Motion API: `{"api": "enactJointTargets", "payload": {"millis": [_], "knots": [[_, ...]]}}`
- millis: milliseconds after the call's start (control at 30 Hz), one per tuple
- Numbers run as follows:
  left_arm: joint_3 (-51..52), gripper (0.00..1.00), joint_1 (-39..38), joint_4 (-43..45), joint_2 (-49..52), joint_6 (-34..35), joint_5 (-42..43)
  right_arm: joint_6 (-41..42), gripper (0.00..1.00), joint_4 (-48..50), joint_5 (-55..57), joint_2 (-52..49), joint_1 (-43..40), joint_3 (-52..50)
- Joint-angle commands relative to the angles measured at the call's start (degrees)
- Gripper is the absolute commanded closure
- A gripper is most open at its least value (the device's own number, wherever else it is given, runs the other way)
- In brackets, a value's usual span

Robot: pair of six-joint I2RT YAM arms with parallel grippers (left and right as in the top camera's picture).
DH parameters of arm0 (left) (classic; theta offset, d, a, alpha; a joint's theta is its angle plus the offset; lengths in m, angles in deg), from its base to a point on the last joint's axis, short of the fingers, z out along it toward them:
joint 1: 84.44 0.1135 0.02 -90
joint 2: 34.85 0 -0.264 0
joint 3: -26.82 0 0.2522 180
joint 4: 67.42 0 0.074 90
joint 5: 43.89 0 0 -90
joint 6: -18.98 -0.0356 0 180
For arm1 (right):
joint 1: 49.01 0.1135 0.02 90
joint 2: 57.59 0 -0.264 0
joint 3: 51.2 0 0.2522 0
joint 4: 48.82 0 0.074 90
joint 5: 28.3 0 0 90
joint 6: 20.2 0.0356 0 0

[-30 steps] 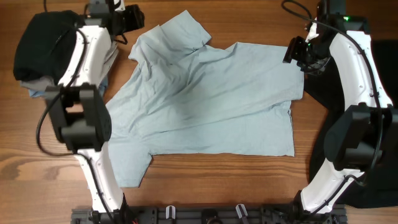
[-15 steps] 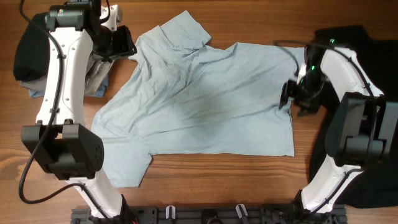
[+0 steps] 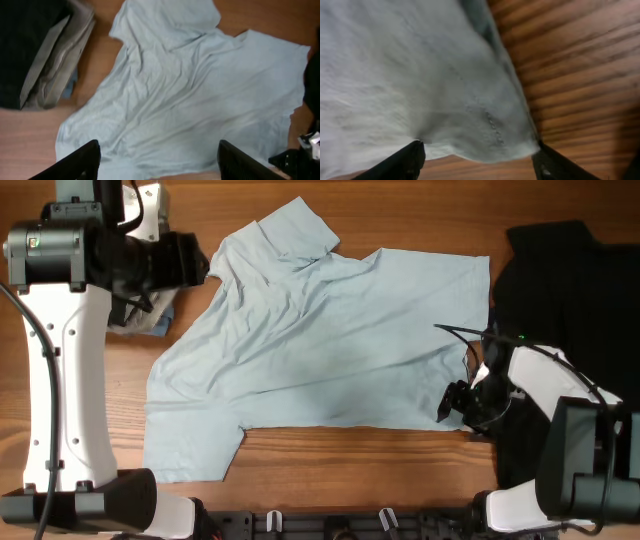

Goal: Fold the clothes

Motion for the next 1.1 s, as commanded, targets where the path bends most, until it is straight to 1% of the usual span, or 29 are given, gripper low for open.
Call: {"api": "enactJointTargets", "payload": {"millis": [0, 100, 133, 167, 267, 367, 467, 567, 733, 833, 933, 1033, 1067], "knots": [[-0.15, 0.28, 1.88, -2.84, 0.13, -0.46, -1.62, 6.86, 0.34, 4.26, -1.11, -0.13, 0.02, -1.99], [-0.15, 0.29, 3.65, -5.97, 0.13, -0.46, -2.67, 8.02, 0.65, 5.51, -0.46, -0.13, 0.02, -1.97], [-0.15, 0.29, 4.31, -6.75, 0.13, -0.44, -2.64, 8.11, 0.85, 5.55, 0.28, -0.09, 0.02, -1.73], [-0.15, 0.29, 5.40, -8.04, 0.13, -0.28, -2.64, 7.98, 0.96, 5.16, 0.68, -0.07, -0.02, -1.07], [0.22, 0.32, 8.28, -9.75, 0.13, 2.25, -2.95, 7.78, 0.96, 1.36, 1.64, 0.63, -0.68, 2.01], [0.98, 0.32, 12.41, -10.99, 0.15, 5.01, -3.02, 7.82, 0.96, -5.22, 5.97, 3.98, -1.14, 6.84], [2.51, 0.32, 14.43, -11.67, 0.20, 5.42, -2.99, 9.81, 0.96, -10.75, 10.49, 8.79, -2.16, 11.23], [6.95, 0.32, 14.60, -11.50, 0.20, 5.60, -2.99, 10.45, 0.96, -14.86, 11.19, 16.65, -5.81, 15.80], [16.70, 0.32, 14.60, -9.11, 0.17, 5.88, -1.79, 7.76, 0.96, -16.72, 11.19, 26.08, -10.45, 16.83], [23.02, 0.32, 14.60, -6.49, 0.17, 6.10, 1.14, 6.14, 0.96, -16.70, 10.43, 27.63, -10.47, 16.83], [29.73, 0.32, 14.56, -3.80, 0.17, 6.21, 4.52, 4.79, 0.96, -16.28, 8.74, 27.04, -10.47, 16.81], [37.66, 0.36, 13.86, -1.33, 0.17, 6.27, 6.10, 4.72, 0.96, -13.70, 7.17, 25.92, -10.47, 16.81], [39.67, 0.41, 13.33, -0.17, 0.17, 6.32, 6.10, 3.82, 0.96, -12.35, 6.29, 25.59, -10.47, 16.81]]}}
